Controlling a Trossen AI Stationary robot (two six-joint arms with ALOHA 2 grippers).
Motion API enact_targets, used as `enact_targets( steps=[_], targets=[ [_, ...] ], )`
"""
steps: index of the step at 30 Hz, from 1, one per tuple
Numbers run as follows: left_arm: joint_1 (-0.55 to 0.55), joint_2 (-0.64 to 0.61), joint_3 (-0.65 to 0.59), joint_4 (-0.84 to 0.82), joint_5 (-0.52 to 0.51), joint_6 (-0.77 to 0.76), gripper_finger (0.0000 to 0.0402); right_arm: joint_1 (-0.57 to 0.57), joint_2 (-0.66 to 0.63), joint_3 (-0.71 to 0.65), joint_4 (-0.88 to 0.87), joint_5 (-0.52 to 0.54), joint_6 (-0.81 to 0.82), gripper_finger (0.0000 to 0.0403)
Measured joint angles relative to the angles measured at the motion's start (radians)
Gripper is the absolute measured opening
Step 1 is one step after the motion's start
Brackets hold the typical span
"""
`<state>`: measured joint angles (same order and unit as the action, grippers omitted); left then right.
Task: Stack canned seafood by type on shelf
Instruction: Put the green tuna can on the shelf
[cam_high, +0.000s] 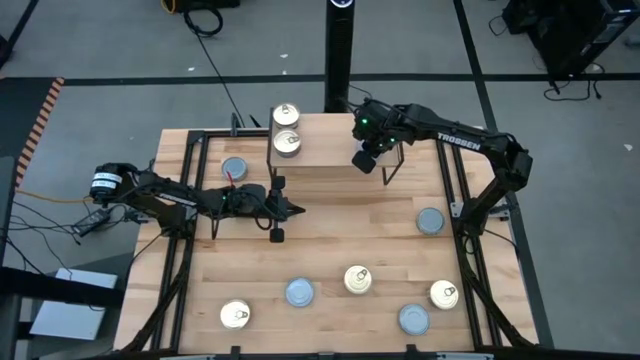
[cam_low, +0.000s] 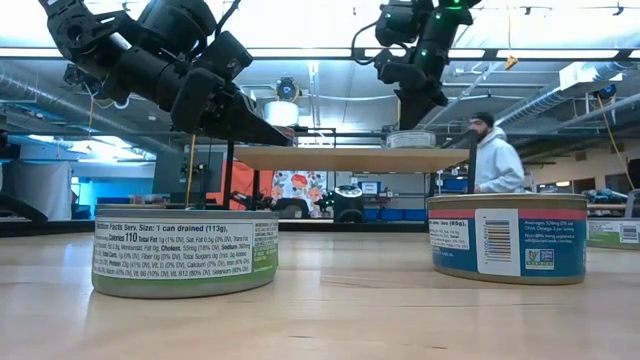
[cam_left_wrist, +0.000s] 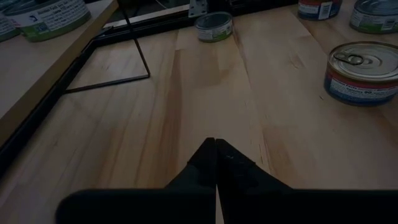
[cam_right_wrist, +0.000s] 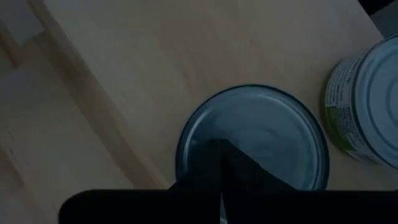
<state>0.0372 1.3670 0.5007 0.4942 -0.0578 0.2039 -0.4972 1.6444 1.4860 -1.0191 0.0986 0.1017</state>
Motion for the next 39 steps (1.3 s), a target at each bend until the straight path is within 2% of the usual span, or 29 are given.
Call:
enact_targets(
  steps=[16, 34, 39],
  targets=[
    [0.0, 0.0, 0.0, 0.0, 0.0, 0.0, 0.0002, -0.005, -0.037, -0.004, -0.082, 0.098, 0.002, 0.0006],
    [0.0, 0.0, 0.0, 0.001, 0.0, 0.002, 0.0002, 0.02, -0.075, -0.003, -0.067, 0.117, -0.018, 0.0006],
    [0.0, 0.0, 0.0, 0.001, 0.0, 0.002, 0.0002, 0.028, -0.076, 0.056, -0.133, 0.117, -0.027, 0.0007]
  ],
)
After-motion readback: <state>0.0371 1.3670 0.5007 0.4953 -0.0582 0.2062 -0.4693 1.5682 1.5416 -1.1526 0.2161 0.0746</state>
